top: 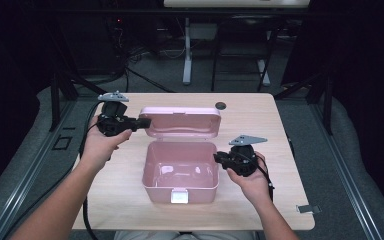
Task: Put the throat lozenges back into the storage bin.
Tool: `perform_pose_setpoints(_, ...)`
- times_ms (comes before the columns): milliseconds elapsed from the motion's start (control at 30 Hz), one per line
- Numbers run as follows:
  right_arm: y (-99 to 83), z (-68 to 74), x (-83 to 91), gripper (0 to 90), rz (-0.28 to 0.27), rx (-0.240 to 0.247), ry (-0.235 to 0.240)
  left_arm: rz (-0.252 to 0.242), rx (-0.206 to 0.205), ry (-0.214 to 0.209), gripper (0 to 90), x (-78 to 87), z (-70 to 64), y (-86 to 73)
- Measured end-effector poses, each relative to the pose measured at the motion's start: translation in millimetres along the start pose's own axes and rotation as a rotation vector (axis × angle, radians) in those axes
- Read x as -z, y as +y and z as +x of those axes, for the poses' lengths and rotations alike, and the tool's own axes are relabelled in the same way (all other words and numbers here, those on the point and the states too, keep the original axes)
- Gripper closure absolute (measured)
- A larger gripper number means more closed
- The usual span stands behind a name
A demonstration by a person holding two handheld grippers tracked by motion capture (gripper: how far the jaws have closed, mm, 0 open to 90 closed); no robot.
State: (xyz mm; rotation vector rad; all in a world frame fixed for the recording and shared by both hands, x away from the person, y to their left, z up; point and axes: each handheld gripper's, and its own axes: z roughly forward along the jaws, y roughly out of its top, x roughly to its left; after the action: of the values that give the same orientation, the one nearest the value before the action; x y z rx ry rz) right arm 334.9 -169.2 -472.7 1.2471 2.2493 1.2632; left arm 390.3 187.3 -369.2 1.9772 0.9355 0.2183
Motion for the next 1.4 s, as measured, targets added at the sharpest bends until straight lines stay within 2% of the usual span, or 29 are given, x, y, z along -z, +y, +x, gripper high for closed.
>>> perform_pose_setpoints(733, -0.5, -0.1, -0.1, 78.5, -0.004, 0.002, 0.000, 0.001, 0.011, 0.020, 89.5, -1.6, 6.6, -2.3)
perform_pose_setpoints(933, -0.5, -0.2, -0.1, 78.4, -0.003, 0.002, 0.001, 0.035, 0.027, 0.021, 87.4, -9.9, 11.7, -16.7)
perform_pose_setpoints(1100, -1.1, 0.0, -0.1, 78.5, -0.010, 0.008, -0.001, 0.036, 0.046, 0.016, 86.8, -12.2, 15.4, -27.4)
perform_pose_setpoints(1233, -1.7, -0.1, -0.2, 78.5, -0.014, 0.005, 0.000, 0.052, 0.030, 0.021, 83.6, -14.7, 13.1, -39.8)
perform_pose_setpoints(1400, -2.1, 0.0, -0.3, 78.6, -0.018, 0.005, -0.003, 0.066, 0.036, 0.022, 81.5, -16.8, 15.3, -53.9)
